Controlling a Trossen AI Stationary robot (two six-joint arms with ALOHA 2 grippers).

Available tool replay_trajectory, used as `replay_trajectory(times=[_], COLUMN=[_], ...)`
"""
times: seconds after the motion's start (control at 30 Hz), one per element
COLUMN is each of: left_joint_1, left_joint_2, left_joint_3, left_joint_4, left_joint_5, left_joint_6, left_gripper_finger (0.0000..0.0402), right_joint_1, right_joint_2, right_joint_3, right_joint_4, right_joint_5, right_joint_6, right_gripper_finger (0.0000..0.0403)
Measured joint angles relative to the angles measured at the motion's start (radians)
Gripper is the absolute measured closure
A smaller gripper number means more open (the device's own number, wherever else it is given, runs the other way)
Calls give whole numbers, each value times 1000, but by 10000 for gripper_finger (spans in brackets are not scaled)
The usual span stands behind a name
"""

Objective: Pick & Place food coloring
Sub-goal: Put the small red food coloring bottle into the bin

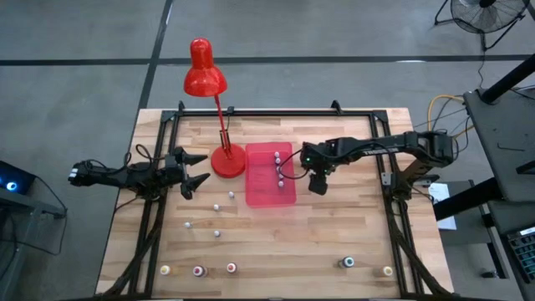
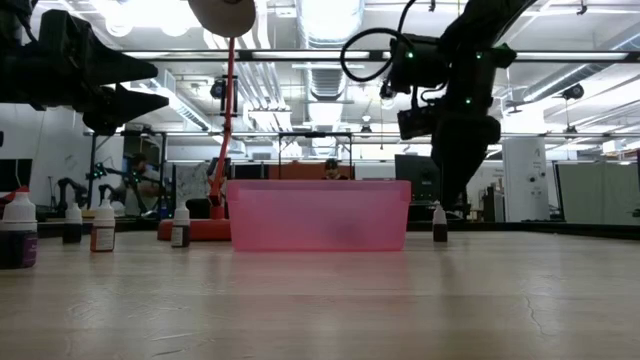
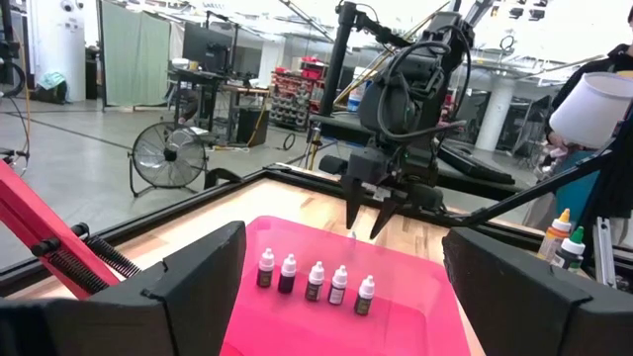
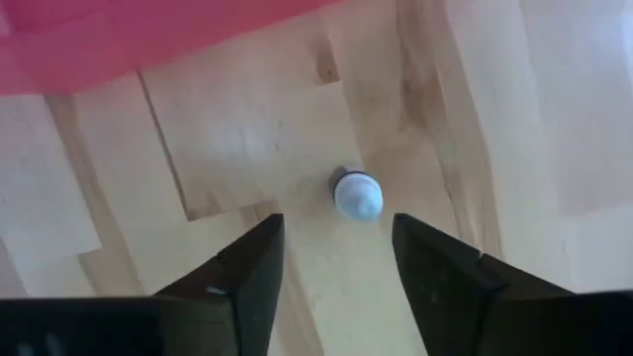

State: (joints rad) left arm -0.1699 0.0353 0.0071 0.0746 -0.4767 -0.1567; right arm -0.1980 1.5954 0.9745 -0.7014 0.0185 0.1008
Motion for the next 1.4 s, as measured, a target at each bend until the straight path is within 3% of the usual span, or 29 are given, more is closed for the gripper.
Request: replay_trajectory(times=[0.5,0.93,1.4], left_joint_1=[0,0,-1], left_joint_2=[0,0,0], left_joint_3=[0,0,0], left_joint_4=[0,0,0], left_joint_5=[0,0,0], left_joint_6=[0,0,0], left_gripper_finger=[87,87,87], right_joint_1=[-4,-4,-3], right_joint_2=[76,108,103], right_joint_3=[2,2,29], right_joint_4=[66,87,41], right_joint_5=[0,2,10], right_joint_6=[-35,-26,-3], right_gripper_finger=[242,341,339])
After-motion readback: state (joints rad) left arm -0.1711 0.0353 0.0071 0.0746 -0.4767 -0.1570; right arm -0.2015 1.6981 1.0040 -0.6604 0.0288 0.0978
